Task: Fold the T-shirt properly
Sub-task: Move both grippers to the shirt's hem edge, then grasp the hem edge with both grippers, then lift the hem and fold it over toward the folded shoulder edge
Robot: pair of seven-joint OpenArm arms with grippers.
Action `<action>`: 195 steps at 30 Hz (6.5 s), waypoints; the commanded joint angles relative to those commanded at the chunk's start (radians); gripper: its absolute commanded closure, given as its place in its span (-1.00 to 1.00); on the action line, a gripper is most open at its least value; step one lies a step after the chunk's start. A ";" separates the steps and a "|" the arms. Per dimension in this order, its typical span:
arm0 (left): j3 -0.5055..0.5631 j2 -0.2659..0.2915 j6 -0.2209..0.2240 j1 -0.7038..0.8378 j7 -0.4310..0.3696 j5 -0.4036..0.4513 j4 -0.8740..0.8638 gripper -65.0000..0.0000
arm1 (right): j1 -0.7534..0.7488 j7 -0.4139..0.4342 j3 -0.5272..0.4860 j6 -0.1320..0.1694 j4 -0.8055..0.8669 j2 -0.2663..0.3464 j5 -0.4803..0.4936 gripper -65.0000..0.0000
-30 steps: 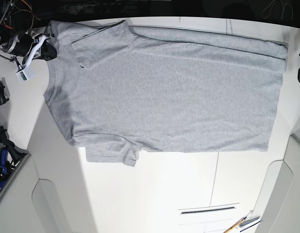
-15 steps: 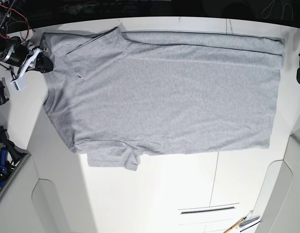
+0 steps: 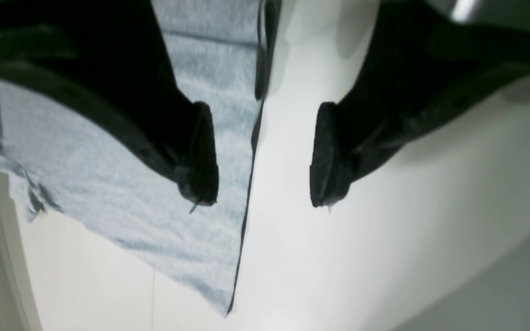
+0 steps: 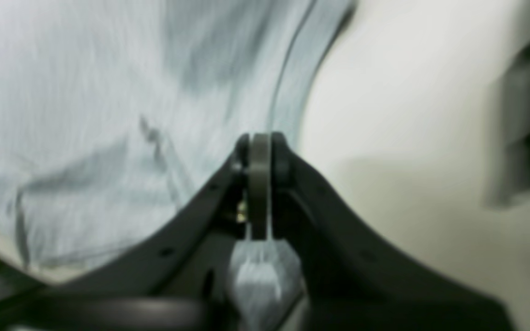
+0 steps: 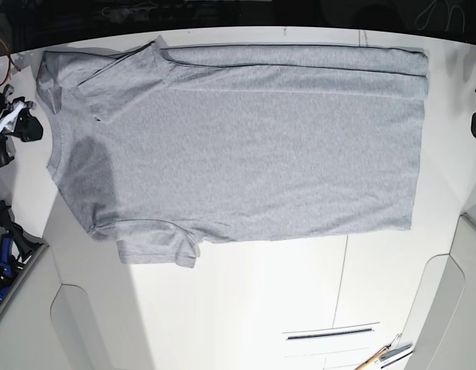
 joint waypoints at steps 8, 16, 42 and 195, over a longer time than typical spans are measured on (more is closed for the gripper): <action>0.069 -0.002 0.000 -0.145 -0.069 0.178 -0.008 -0.10 | 0.184 0.180 0.006 -0.008 -0.007 -0.057 -0.148 0.21; 0.316 -0.058 0.018 -0.359 -0.181 0.406 -0.230 -0.10 | 0.416 0.267 0.002 -0.008 -0.294 -0.112 -0.248 0.21; 0.625 -0.042 0.000 -0.834 -0.254 0.455 -0.895 -0.09 | 0.565 0.493 -0.147 -0.004 -0.698 -0.248 -0.490 0.21; 0.739 -0.195 0.000 -0.513 0.098 0.236 -0.359 1.00 | 0.551 0.279 -0.359 0.003 -0.408 -0.357 -0.349 1.00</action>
